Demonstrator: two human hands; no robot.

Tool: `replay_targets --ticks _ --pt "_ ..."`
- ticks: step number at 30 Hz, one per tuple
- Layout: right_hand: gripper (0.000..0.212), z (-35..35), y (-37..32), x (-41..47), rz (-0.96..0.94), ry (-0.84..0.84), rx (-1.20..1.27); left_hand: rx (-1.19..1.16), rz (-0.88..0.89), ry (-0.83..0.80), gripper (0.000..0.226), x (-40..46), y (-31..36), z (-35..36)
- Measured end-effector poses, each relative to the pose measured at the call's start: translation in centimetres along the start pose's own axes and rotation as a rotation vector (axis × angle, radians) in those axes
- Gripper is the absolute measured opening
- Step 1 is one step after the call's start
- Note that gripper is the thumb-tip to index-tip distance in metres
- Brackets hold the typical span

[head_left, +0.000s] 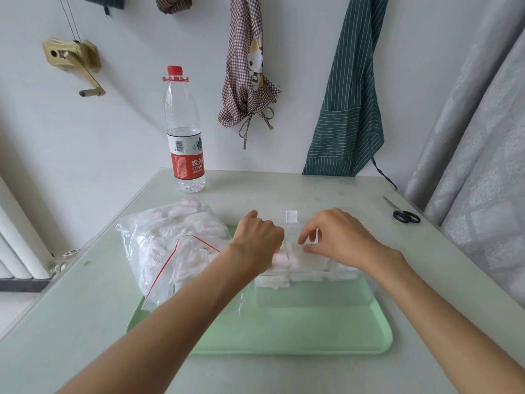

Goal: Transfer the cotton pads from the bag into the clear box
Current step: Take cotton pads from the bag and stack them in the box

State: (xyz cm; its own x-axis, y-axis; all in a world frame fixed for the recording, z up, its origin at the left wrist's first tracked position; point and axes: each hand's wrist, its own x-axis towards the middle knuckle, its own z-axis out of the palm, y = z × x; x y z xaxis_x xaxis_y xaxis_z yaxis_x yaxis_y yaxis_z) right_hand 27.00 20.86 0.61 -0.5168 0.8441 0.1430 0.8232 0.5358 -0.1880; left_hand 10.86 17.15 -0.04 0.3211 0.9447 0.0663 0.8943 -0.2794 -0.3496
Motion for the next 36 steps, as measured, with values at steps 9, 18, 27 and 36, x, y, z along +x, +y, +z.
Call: replay_targets --ticks 9,18,27,36 --pt "0.033 1.8 0.2 0.9 0.101 -0.284 0.052 0.012 0.066 -0.076 0.027 0.9 0.1 0.3" --pt "0.014 -0.2 0.5 -2.7 0.181 0.026 0.251 -0.575 -0.411 0.395 0.019 -7.8 -5.2 -2.4" --pt "0.016 0.6 -9.6 -2.5 0.01 0.284 0.506 -0.751 -0.481 0.103 0.01 -12.5 -10.0 1.0" --pt "0.014 5.1 -15.0 -1.6 -0.192 0.371 0.108 -0.853 -0.459 0.066 0.031 -12.2 -10.6 3.1"
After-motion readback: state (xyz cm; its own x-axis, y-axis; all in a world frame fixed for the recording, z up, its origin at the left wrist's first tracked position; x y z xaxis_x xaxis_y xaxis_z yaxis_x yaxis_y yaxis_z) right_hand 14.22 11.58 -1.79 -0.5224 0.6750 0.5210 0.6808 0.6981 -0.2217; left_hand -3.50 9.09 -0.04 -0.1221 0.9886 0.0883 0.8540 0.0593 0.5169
